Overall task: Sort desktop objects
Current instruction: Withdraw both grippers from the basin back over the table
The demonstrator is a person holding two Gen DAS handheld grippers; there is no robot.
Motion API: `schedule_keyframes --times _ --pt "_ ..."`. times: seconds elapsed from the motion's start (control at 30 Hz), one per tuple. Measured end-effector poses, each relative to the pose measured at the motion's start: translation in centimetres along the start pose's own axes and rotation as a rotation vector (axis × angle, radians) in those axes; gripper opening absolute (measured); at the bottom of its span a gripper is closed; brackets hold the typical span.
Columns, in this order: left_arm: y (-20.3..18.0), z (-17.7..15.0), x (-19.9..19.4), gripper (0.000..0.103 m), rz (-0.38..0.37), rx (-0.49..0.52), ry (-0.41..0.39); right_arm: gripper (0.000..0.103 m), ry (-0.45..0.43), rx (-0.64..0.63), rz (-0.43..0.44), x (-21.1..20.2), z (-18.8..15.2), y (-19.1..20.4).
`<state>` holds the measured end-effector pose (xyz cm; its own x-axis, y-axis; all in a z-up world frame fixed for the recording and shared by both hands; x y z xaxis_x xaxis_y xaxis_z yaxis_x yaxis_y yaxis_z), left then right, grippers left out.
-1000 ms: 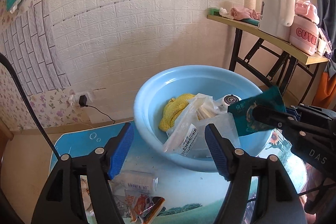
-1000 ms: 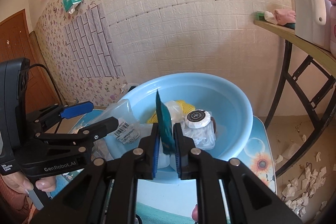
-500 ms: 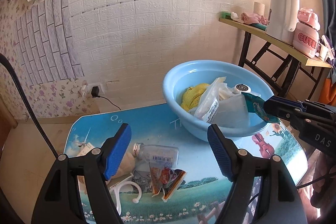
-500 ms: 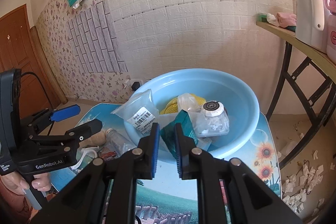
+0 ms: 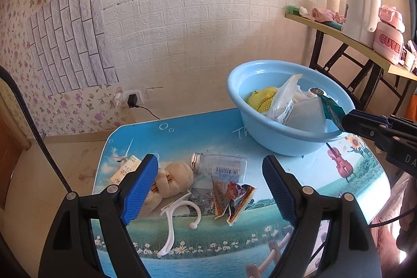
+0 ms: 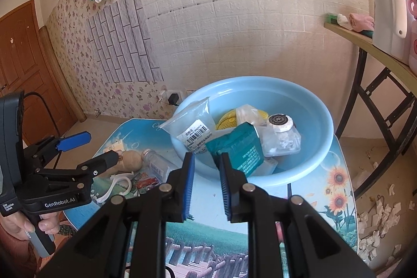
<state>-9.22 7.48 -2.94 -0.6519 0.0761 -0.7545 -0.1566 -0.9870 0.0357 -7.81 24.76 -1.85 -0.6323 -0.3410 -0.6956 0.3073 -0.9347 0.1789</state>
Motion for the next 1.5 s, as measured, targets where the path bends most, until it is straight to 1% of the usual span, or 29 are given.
schedule_keyframes --times 0.13,0.27,0.43,0.5,0.97,1.07,1.23,1.43,1.5 --pt "0.0 -0.9 0.6 0.084 0.027 0.023 0.053 0.020 0.013 -0.006 0.002 0.1 -0.4 0.4" --pt "0.3 -1.7 1.2 0.084 0.040 0.026 0.102 0.020 0.023 -0.014 0.006 0.2 -0.7 0.9" --pt "0.7 -2.1 1.0 0.084 0.017 0.024 0.116 0.020 0.039 -0.011 0.017 0.5 -1.0 1.1" --pt "0.9 -2.1 0.8 0.084 0.005 0.015 0.112 0.020 0.040 -0.012 0.015 0.5 -1.0 1.2" --pt "1.7 -2.2 0.6 0.084 0.022 -0.013 0.093 0.020 0.065 -0.010 0.015 0.9 -1.6 1.2" --pt "2.0 -2.2 0.8 0.084 0.010 -0.024 0.105 0.020 0.078 -0.016 0.019 1.1 -1.8 1.4" --pt "2.4 -2.3 0.9 0.084 0.011 -0.035 0.107 0.020 0.088 -0.022 0.022 1.4 -2.0 1.7" --pt "3.2 -2.4 1.0 0.084 0.009 -0.076 0.108 0.020 0.095 -0.026 0.022 1.6 -2.0 2.0" --pt "3.5 -2.4 1.0 0.086 -0.001 -0.092 0.102 0.020 0.098 -0.029 0.021 1.7 -2.1 2.1"
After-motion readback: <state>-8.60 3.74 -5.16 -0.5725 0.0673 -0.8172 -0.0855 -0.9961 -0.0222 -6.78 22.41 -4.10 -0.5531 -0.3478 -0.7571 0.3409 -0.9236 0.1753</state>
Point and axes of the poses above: each gripper's, at about its wrist camera, not at the fingertips, and x roughly the way its jaws point, y to its left, z to its top, the point moved 1 cm from there along x, roughly the way its jaws point, and after that the axes turned 7 degrees about y, right-handed, at the moved point
